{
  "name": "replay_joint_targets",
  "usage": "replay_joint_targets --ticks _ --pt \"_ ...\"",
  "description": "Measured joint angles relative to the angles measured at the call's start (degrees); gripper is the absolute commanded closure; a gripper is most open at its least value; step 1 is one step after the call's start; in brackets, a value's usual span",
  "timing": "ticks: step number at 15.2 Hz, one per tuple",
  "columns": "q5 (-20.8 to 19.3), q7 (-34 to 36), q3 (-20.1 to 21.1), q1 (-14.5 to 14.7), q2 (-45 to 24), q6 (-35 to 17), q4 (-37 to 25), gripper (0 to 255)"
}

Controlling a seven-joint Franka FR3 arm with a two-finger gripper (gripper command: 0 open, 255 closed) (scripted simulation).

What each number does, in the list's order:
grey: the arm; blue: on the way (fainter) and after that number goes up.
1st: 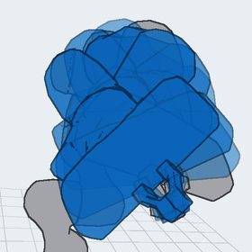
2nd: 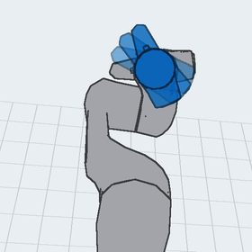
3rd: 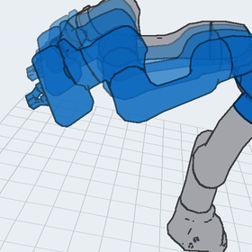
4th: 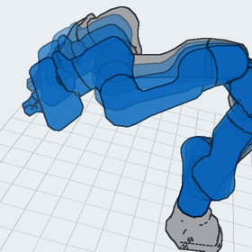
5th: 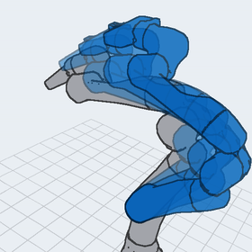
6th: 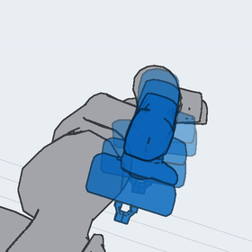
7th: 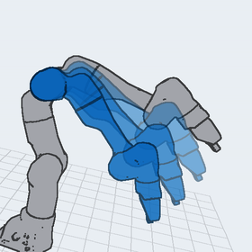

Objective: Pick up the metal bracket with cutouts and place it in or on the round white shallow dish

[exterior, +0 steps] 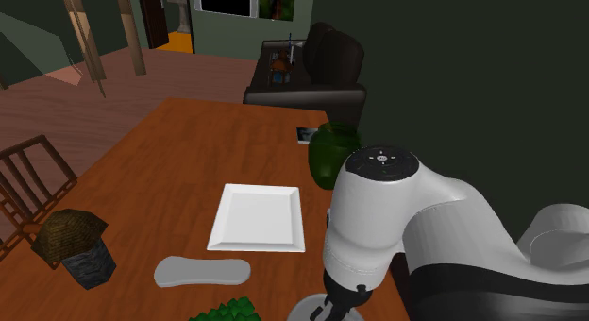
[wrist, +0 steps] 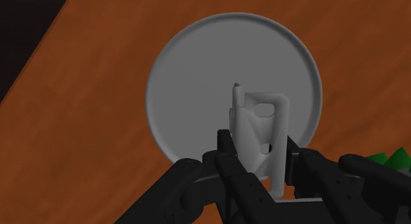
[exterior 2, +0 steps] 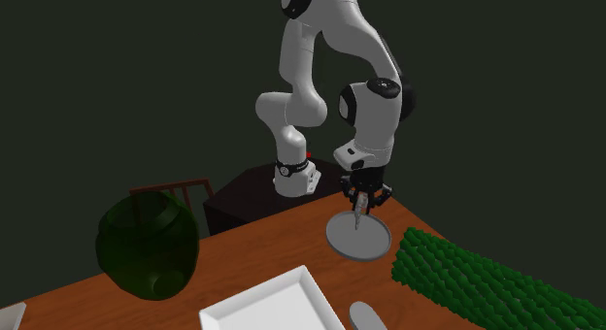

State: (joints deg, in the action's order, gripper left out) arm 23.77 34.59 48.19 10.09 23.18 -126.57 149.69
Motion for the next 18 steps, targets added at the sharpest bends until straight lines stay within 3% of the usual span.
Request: replay_joint_targets --ticks 4,5,11,15,18 --pt "-0.04 0.02 0.08 -0.06 -0.14 -0.18 0.04 255" --pt "-0.04 0.02 0.08 -0.06 -0.14 -0.18 0.04 0" --pt "-0.04 0.02 0.08 -0.06 -0.14 -0.18 0.04 0" --pt "-0.29 -0.75 -2.85 0.59 3.49 6.5 -3.24 0" --pt "-0.29 -0.83 -3.64 0.92 4.6 8.55 -4.15 0"
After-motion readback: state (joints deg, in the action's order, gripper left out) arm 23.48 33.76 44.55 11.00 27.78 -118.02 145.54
